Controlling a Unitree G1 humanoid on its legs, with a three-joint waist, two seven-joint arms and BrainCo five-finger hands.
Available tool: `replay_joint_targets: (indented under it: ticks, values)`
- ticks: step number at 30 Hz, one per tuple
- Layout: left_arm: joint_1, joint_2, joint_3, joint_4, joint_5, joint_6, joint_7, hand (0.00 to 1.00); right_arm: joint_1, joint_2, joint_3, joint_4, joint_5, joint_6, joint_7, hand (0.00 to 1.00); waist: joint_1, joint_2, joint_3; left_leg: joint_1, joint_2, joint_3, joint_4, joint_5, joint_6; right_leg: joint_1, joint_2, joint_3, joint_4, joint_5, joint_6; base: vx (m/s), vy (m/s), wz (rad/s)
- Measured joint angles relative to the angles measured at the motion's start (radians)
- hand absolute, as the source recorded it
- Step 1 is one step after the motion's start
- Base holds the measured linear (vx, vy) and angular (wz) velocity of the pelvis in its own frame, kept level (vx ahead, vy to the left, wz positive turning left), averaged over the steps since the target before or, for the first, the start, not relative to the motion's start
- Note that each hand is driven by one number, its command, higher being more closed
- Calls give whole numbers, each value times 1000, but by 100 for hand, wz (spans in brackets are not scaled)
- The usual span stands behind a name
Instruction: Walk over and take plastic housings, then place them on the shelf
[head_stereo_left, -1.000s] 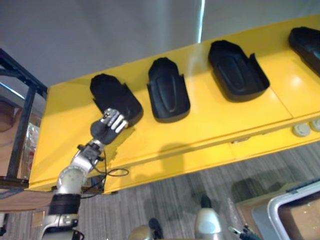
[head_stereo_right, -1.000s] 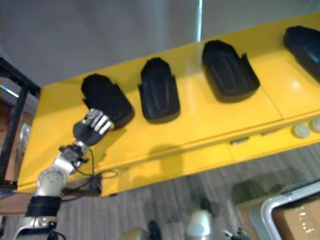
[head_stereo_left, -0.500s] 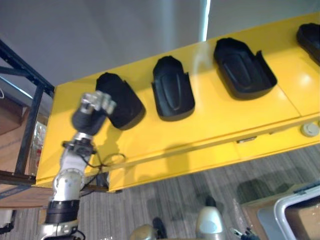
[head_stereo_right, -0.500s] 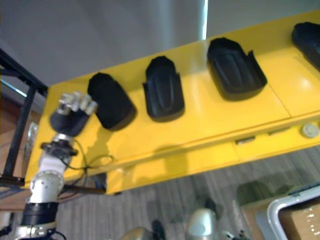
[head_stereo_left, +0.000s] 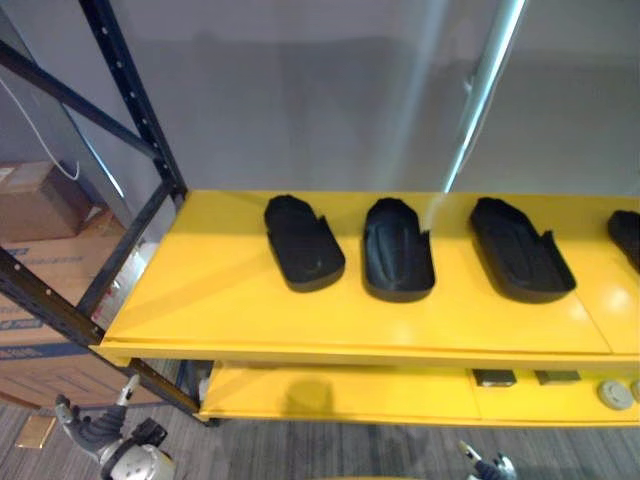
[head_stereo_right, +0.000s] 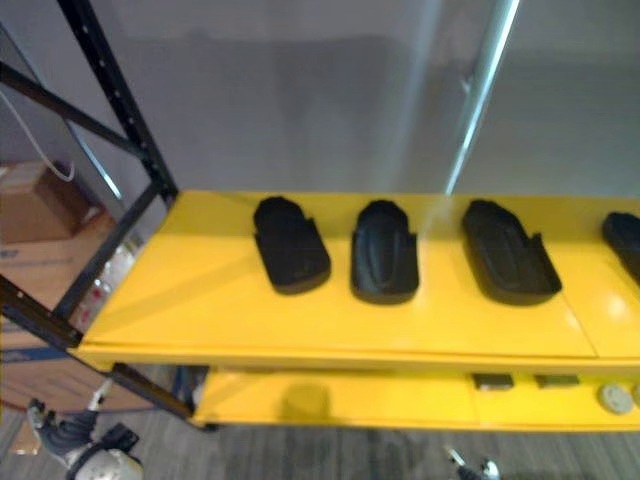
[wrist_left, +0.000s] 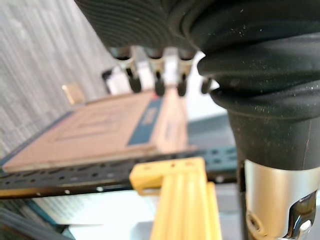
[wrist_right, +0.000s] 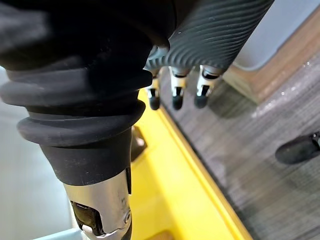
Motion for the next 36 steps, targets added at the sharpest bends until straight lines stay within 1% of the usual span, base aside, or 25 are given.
replay_joint_targets:
  ticks: [4,7,10,11,13,14,15,16,17,18,19,20,21,22,24,25,27,28,29,31,32,33,34,35,36]
  values:
    - [4,0,0,48,-3,-4,-8,0,4,0,0,0,8,-1,15,0,-1,-3,7,-4,1,3,3,-1,2,-13,-1,-2,21,-7,-9,-1,0,-1]
    - [-19,-4,4,197,-68,37,-65,0,8,10,-1,0,94,-13,83,0,-6,4,48,-35,5,4,45,-9,12,-56,-12,-1,102,-16,-22,-52,12,3]
    - [-65,-32,77,317,-183,70,-70,0,21,48,1,-1,186,-26,167,0,-5,-19,83,-115,7,-13,144,-39,22,-103,-37,-16,173,-36,-12,-100,27,22]
    - [-73,-39,100,342,-201,71,-61,0,28,53,5,0,201,-26,183,0,-4,-14,88,-127,5,-25,159,-46,23,-109,-39,-19,184,-46,-15,-113,28,38]
    - [-102,-44,175,449,-255,74,5,0,54,73,16,4,265,-26,248,0,-4,-38,82,-173,-12,-82,186,-50,24,-111,-56,-55,220,-110,-28,-91,-11,68]
    - [-115,-46,196,472,-262,73,31,0,62,76,13,5,291,-26,258,0,-3,-40,81,-190,-15,-90,194,-57,27,-110,-61,-74,223,-124,-22,-84,-44,93]
    - [-138,-55,256,508,-284,72,85,0,74,83,-2,6,350,-25,262,0,-3,-38,79,-213,27,-8,221,-109,37,-107,-66,-113,220,-129,-12,-27,-67,97]
    - [-143,-67,315,539,-282,66,129,0,69,81,-14,5,396,-26,253,0,-5,-28,78,-218,92,120,250,-111,46,-93,-60,-142,211,-130,-11,-15,-56,87]
    - [-144,-73,333,553,-281,64,146,0,75,79,-27,5,409,-26,244,0,-4,-32,75,-215,107,153,255,-102,42,-91,-65,-154,210,-132,-9,31,-3,68]
    - [-141,-88,361,570,-283,63,170,0,70,72,-56,2,435,-27,208,0,6,-11,78,-217,113,165,251,-40,22,-89,-70,-162,228,-143,-3,46,69,40]
    - [-128,-90,372,590,-283,63,174,0,56,71,-84,3,442,-29,160,0,13,0,76,-211,101,157,234,-25,-7,-88,-80,-164,242,-156,-11,71,71,35]
    - [-118,-91,374,592,-283,63,174,0,51,71,-96,2,443,-32,137,0,14,5,71,-211,93,150,221,-20,-13,-87,-81,-164,246,-159,-15,121,40,39]
    - [-109,-90,392,592,-282,63,173,0,47,78,-121,2,443,-50,80,0,14,8,66,-210,77,134,197,-8,-12,-79,-87,-169,243,-158,-17,133,16,47]
    - [-110,-88,408,593,-284,64,168,0,47,85,-146,2,442,-72,31,0,14,7,59,-209,69,122,176,0,-14,-75,-90,-166,243,-156,-15,136,17,56]
    - [-104,-87,451,600,-292,67,107,0,45,99,-211,-48,428,-175,-154,0,17,3,45,-205,65,107,160,8,-17,-64,-88,-143,243,-153,-13,120,23,39]
    - [-100,-89,459,605,-291,68,89,0,46,99,-231,-86,419,-200,-198,0,15,2,45,-197,67,111,160,8,-17,-55,-85,-137,241,-152,-10,141,13,16]
    - [-73,-94,450,607,-290,90,-6,0,55,89,-269,-341,261,-303,-438,0,7,3,43,-170,81,141,156,4,-22,-28,-73,-106,228,-136,3,124,0,0]
    - [-66,-94,431,607,-289,94,-26,0,54,81,-275,-416,219,-320,-490,0,6,2,41,-166,84,145,155,4,-22,-26,-70,-98,221,-130,6,102,-6,-12]
    - [-57,-94,379,606,-289,110,-75,0,60,75,-325,-564,90,-331,-645,0,4,1,38,-155,89,158,138,4,-22,-24,-63,-86,207,-118,10,73,-7,-13]
    - [-46,-92,307,605,-290,120,-116,0,55,71,-372,-714,-8,-345,-737,0,-4,4,32,-151,84,166,129,4,-22,-26,-63,-66,192,-109,15,76,10,-14]
    - [-40,-86,257,605,-287,132,-151,0,43,55,-405,-823,-86,-346,-794,0,-12,-4,29,-141,80,168,120,4,-22,-26,-63,-62,181,-101,20,94,33,-18]
    - [-40,-76,206,604,-278,146,-187,0,19,19,-438,-908,-167,-346,-852,0,-19,2,24,-134,78,169,114,5,-21,-23,-59,-57,177,-92,12,74,40,-17]
    - [-40,-65,151,602,-273,152,-227,0,-15,-35,-468,-965,-268,-339,-913,0,-28,-3,20,-127,82,168,107,5,-21,-21,-51,-44,172,-75,14,52,38,-12]
    - [-41,-59,125,602,-272,154,-248,0,-35,-59,-483,-984,-320,-331,-949,0,-32,1,17,-122,84,167,102,5,-21,-15,-46,-40,168,-68,13,37,24,1]
    - [-42,-42,74,601,-271,163,-298,0,-72,-96,-517,-1007,-417,-313,-1019,0,-35,-8,11,-121,88,164,102,5,-21,-10,-41,-40,162,-61,7,60,1,9]
